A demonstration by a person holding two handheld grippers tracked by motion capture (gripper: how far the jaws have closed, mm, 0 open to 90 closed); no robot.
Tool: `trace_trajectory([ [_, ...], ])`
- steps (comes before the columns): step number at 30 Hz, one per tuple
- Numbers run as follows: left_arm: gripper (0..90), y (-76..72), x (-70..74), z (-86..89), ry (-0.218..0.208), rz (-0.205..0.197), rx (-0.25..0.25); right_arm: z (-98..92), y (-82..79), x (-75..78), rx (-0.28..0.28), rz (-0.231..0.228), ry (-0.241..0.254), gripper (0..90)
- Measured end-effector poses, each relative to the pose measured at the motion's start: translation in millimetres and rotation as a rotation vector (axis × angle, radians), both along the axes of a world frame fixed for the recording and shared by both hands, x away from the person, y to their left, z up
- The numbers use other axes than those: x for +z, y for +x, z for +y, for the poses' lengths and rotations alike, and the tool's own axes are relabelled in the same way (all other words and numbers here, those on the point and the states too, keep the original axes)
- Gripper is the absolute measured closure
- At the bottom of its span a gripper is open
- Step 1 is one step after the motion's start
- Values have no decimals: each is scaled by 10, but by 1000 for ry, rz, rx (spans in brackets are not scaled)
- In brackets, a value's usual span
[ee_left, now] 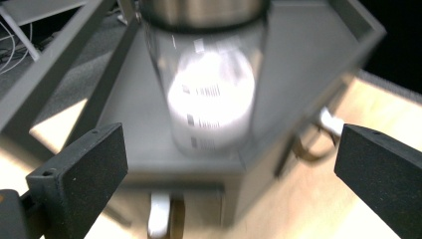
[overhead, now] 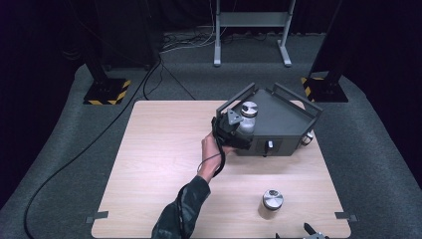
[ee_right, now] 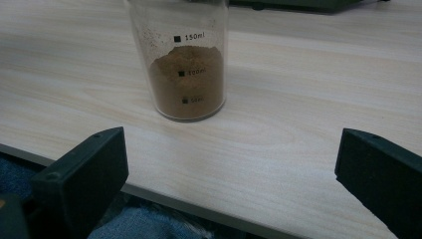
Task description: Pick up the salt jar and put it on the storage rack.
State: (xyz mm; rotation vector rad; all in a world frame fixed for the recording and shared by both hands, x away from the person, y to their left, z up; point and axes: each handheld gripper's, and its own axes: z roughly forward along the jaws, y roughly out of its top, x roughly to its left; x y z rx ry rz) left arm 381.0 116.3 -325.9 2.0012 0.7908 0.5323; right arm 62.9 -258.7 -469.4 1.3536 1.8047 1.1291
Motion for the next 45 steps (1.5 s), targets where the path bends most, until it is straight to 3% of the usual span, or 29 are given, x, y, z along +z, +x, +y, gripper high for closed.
trace_trajectory([
  [8,1,-370,-191,320,56,18,-29,15,8,4,-4,7,-3,0],
  [14,1,-644,-456,541,91,49,-25,38,15,7,-3,9,-9,0],
  [19,1,-863,-703,742,124,86,16,49,19,5,-3,10,-8,0],
  [21,1,-974,-807,874,100,93,36,59,26,6,-2,13,-11,0],
  [27,1,-1195,-1001,1128,117,135,126,91,30,21,7,14,-13,0],
  [33,2,-1338,-1122,1401,60,153,188,136,51,35,3,26,-15,0],
  [38,2,-1342,-1153,1374,86,184,239,182,50,59,6,26,-19,0],
  [41,8,-1355,-1161,1395,60,192,260,210,62,81,9,33,-25,0],
  [45,8,-1333,-1155,1402,60,209,266,251,76,103,12,36,-39,0],
])
